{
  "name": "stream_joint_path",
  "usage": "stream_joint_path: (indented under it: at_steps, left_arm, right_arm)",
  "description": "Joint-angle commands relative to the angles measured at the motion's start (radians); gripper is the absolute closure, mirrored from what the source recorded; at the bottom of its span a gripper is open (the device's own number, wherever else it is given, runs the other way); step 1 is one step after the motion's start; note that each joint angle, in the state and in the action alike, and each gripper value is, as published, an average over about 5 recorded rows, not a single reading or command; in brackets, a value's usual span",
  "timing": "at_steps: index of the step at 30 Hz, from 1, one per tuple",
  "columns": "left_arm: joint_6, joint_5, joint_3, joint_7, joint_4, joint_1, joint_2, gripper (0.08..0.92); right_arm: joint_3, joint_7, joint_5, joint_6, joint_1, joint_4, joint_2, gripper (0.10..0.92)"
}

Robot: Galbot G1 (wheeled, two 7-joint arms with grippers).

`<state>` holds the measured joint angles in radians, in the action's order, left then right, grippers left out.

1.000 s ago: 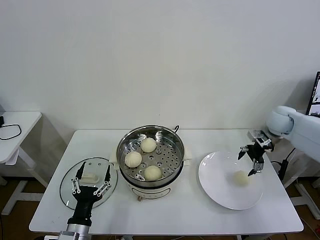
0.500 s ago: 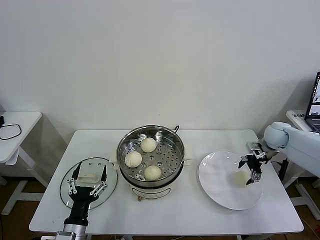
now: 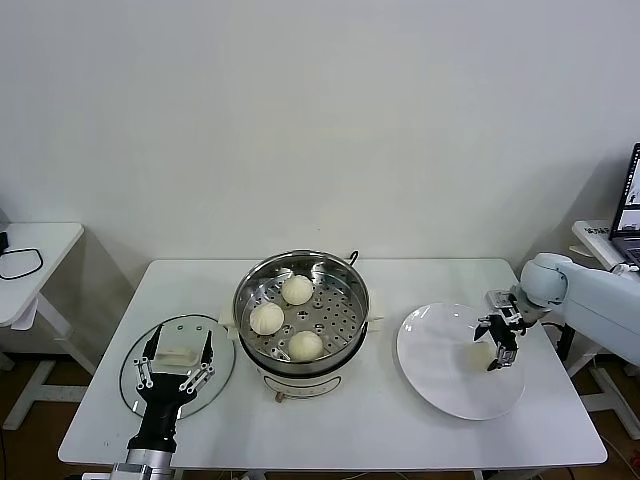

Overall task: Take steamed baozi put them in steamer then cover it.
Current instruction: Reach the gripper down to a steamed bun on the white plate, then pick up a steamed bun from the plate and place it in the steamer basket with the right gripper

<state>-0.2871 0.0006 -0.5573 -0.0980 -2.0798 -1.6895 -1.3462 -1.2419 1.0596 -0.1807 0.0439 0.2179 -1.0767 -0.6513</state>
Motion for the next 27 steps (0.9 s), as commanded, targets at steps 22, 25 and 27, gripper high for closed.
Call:
stream_joint_path:
  at_steps: [22,25,27]
  left_arm:
    - [0.013,0.0,0.018,0.0,-0.009,0.018,0.014,0.177]
    - [0.013,0.0,0.018,-0.001,-0.011,0.017,0.014,0.177]
    - [0.012,0.0,0.018,-0.001,-0.01,0.017,0.013,0.177]
  right_arm:
    - [-0.163,0.307,-0.216,0.023,0.605,-0.115,-0.22,0.406]
    - [-0.18,0.316,-0.268,0.034,0.662,-0.146,-0.302,0.406]
    - [-0.19,0.309,-0.313,0.045,0.69,-0.164,-0.358,0.406]
